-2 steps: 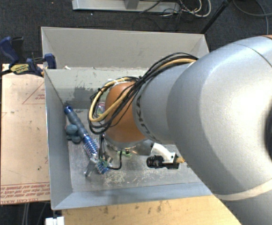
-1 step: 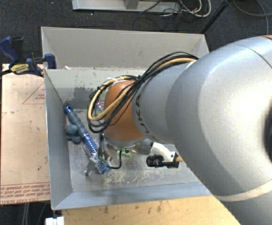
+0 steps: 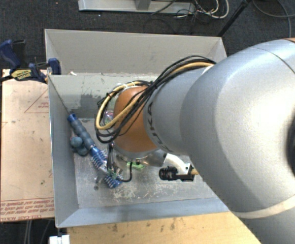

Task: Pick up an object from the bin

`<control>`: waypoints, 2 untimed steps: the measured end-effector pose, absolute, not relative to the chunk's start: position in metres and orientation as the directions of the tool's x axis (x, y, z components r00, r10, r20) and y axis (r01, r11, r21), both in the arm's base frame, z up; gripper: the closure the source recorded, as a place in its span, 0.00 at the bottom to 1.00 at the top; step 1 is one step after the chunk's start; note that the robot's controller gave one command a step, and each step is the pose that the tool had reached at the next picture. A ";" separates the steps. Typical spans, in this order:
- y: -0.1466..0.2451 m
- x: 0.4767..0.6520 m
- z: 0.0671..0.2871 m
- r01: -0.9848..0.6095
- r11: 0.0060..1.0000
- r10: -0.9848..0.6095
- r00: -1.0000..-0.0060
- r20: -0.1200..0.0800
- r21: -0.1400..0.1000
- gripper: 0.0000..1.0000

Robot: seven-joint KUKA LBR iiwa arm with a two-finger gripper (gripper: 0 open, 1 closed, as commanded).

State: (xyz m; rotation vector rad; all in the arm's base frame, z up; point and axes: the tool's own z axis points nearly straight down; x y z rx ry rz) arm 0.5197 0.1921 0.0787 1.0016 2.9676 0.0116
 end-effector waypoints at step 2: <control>0.192 0.522 0.189 0.602 0.798 0.602 -0.798 -0.002 0.003 1.00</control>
Offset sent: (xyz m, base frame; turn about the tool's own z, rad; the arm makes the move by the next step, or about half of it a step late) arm 0.0000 0.0000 0.0532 0.0000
